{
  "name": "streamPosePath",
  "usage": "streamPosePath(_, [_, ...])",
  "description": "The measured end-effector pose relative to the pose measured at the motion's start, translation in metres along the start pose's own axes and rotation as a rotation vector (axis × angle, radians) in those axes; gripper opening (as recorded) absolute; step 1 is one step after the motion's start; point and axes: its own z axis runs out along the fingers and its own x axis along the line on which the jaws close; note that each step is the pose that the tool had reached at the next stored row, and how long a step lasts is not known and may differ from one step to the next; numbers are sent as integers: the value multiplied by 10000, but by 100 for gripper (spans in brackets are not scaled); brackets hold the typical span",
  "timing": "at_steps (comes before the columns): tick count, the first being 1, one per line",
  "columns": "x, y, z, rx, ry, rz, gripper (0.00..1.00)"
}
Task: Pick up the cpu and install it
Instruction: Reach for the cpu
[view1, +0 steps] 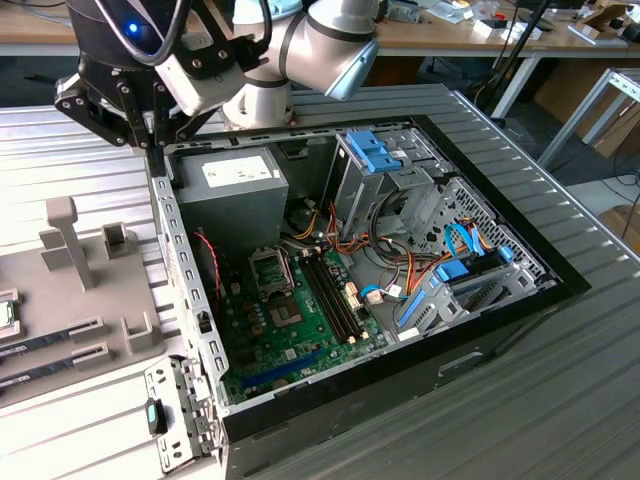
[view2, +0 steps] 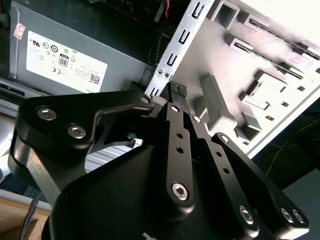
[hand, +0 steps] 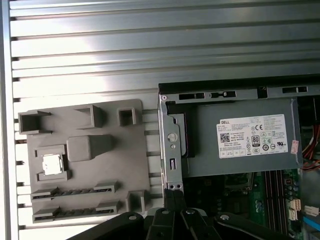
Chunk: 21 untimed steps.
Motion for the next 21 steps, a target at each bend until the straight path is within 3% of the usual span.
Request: streamPosePath(21, [67, -5, -1, 0, 0, -1, 11])
